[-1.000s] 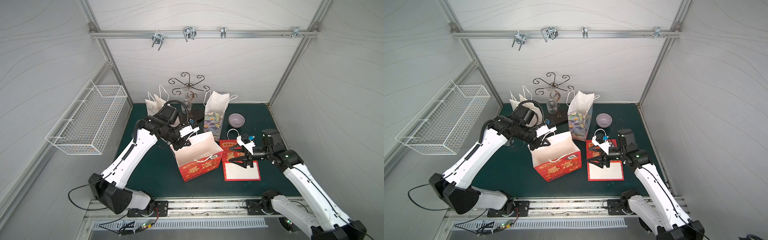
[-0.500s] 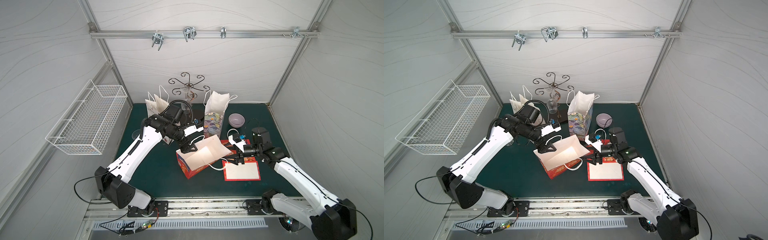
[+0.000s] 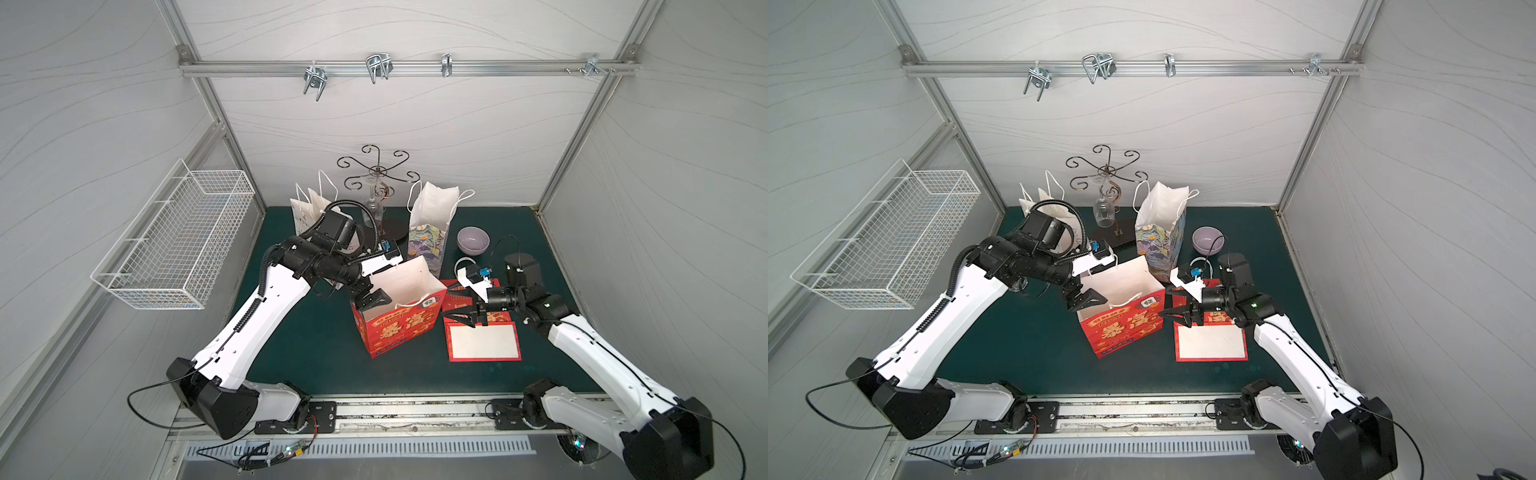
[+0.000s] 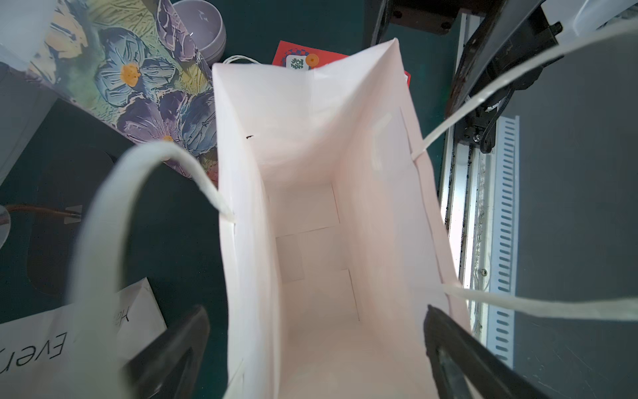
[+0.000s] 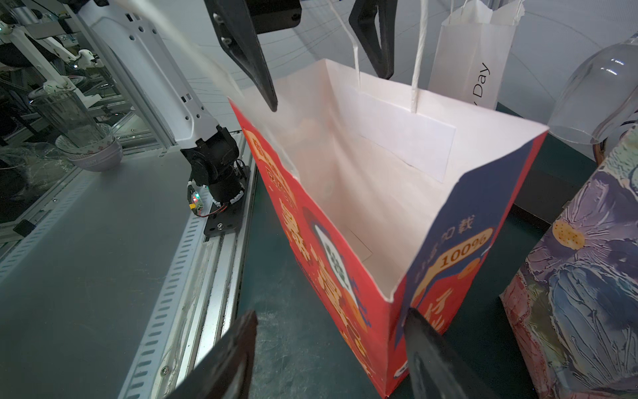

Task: Put away the paper bag
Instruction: Place the paper bag at the center of the board, then press the paper bag at the center of the board.

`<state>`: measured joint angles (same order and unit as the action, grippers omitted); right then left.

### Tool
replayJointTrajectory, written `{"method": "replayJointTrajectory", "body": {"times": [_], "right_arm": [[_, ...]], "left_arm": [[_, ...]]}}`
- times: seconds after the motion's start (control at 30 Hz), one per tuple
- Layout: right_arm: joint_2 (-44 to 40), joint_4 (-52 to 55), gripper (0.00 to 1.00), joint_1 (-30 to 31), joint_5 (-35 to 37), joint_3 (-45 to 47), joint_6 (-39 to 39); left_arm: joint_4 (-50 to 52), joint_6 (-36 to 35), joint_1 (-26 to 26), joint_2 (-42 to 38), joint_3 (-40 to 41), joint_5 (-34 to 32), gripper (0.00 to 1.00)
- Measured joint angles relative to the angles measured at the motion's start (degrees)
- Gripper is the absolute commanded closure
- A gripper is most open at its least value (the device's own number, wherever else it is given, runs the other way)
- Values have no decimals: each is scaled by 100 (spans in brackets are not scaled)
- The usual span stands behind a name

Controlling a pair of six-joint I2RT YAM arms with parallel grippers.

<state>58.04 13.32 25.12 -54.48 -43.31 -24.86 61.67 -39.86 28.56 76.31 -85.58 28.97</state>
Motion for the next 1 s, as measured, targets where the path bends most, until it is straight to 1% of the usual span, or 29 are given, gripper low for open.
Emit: {"method": "replayJointTrajectory", "body": {"times": [0.2, 0.33, 0.4, 0.5, 0.6, 0.67, 0.7, 0.73, 0.8, 0.87, 0.97, 1.0], "right_arm": [[42, -4, 32, 11, 0, 0, 0], [90, -4, 31, 42, 0, 0, -4], [118, -7, 31, 50, 9, 0, -4], [155, -26, 31, 55, 107, 0, -2], [168, -59, 30, 57, 243, 0, -4], [179, -85, 30, 59, 319, 0, -4], [188, -92, 30, 59, 332, 0, -4], [201, -92, 30, 59, 343, 0, -4], [240, -90, 30, 59, 350, 0, -7], [280, -83, 30, 66, 350, 0, -17], [293, -72, 30, 70, 350, 0, -48], [293, -63, 30, 70, 348, 0, -59]], "left_arm": [[-503, 90, -44, -391, 199, -391, 1], [-848, 212, -72, -750, 221, -455, 1], [-1043, 363, -74, -1003, 229, -448, 1], [-1556, 916, -74, -1521, 354, -525, 1], [-2378, 1950, -74, -2225, 778, -1086, 4], [-2835, 2938, -74, -2761, 1259, -1762, 7], [-2885, 3333, -74, -2964, 1445, -2092, 8], [-2889, 3877, -74, -3215, 1661, -2505, 11], [-2651, 4815, -74, -3565, 1978, -3254, 14], [-2140, 5698, -74, -3786, 2208, -3954, 19], [-1257, 6769, -76, -3884, 2352, -4662, 25], [-1029, 7003, -76, -3886, 2374, -4791, 27]]}}
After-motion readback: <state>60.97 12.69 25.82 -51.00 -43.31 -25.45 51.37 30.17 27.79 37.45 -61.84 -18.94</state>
